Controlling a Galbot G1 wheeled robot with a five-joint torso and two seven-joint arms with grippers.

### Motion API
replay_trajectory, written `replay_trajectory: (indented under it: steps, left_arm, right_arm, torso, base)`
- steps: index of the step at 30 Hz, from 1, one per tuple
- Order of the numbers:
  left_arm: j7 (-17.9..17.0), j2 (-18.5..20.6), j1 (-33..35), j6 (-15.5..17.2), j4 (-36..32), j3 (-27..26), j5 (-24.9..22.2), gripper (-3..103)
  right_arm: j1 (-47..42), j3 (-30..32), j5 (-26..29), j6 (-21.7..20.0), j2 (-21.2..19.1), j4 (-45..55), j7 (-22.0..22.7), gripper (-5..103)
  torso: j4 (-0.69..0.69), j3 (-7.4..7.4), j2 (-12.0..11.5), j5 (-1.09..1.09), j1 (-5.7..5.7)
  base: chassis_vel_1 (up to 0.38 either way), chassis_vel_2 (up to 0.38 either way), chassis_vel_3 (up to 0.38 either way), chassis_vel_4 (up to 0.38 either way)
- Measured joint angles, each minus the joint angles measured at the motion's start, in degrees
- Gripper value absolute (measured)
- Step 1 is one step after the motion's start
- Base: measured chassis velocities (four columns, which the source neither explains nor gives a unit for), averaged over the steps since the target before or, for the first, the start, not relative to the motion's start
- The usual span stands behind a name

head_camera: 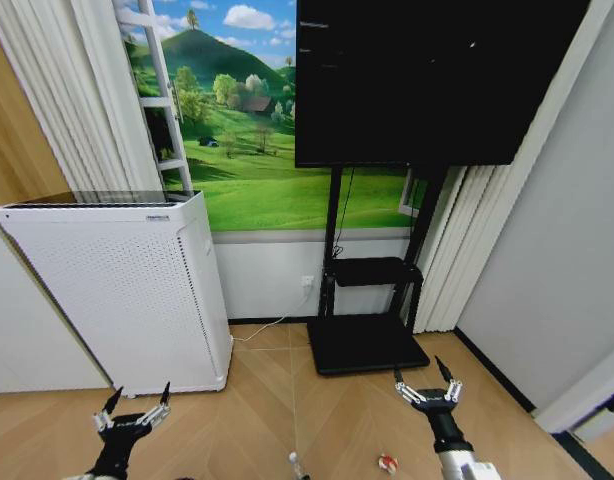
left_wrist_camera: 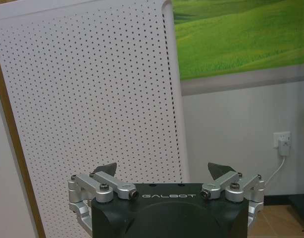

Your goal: Pick up the trash bin and place the garbage on the floor into it.

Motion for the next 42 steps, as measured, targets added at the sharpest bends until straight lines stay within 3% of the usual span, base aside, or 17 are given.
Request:
replay_trajectory:
  steps: [23,26,31,33,35,42]
  left_arm:
    - [0.16,-0.47,-0.25,-0.64,0.05,0.73,-0.12,100]
    - [0.16,-0.49,-0.38,-0.68,0.08,1.05,0.01,100]
    - [0.14,-0.57,-0.47,-0.73,0.08,1.2,0.03,100]
    - [0.14,-0.57,-0.53,-0.73,0.1,1.24,0.03,100]
    - [0.14,-0.51,-0.71,-0.73,0.27,1.42,0.03,100]
    - [0.15,-0.13,-1.14,-0.64,0.37,2.18,0.16,100]
  right_arm:
    - [-0.35,0.54,0.26,-0.04,0.22,0.54,0.8,103]
    - [-0.49,0.61,0.26,-0.02,0.34,0.7,0.82,95]
    - [-0.71,0.65,0.15,0.04,0.65,0.82,0.82,90]
    - [-0.78,0.68,0.14,0.05,0.74,0.93,0.82,90]
    - [-0.98,0.97,0.12,0.14,0.87,1.15,0.82,99]
    - [-1.57,1.45,0.0,0.77,1.28,1.25,0.74,100]
  torso:
    - [0.0,-3.41,-5.84,0.0,-2.44]
    - [0.0,-3.87,-6.62,0.0,-2.75]
    - [0.0,-4.7,-7.93,0.0,-3.24]
    - [0.0,-4.87,-8.21,0.0,-3.35]
    - [0.0,-5.29,-8.89,0.0,-3.6]
    - [-0.01,-6.28,-10.51,0.0,-4.23]
  base:
    - [0.0,0.0,0.0,0.0]
    - [0.0,0.0,0.0,0.0]
    - [0.0,0.0,0.0,0.0]
    - [0.0,0.0,0.0,0.0]
    - [0.0,0.0,0.0,0.0]
    - [0.0,0.0,0.0,0.0]
